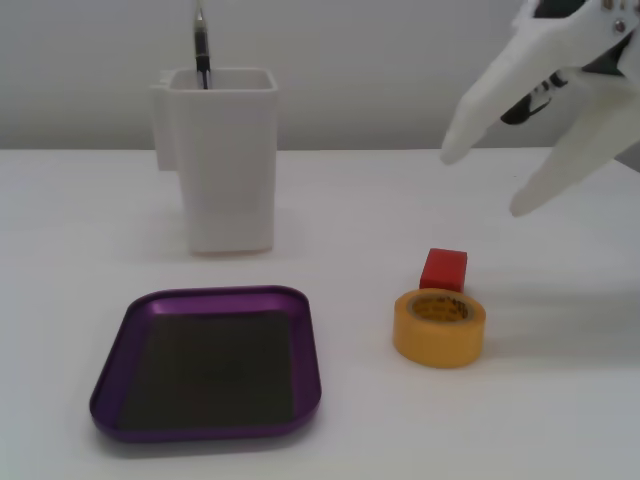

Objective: Remove the yellow tape from the box.

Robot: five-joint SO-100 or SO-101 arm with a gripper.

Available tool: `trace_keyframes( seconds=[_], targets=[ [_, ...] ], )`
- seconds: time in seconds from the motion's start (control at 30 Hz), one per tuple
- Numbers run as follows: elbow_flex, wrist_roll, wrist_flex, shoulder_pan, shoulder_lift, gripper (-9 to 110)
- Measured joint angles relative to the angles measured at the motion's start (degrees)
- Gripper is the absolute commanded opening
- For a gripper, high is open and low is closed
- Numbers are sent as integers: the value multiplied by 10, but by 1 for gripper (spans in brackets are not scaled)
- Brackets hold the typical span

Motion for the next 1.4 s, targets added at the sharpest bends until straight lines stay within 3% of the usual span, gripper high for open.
trace_keyframes(
  seconds=[0.3,0.47,0.6,0.97,1.4],
  targets=[
    [233,0,25,-1,294,19],
    [287,0,70,-4,300,17],
    [293,0,91,-2,300,-1],
    [294,0,101,64,300,0],
    [296,0,101,71,300,0]
  ],
)
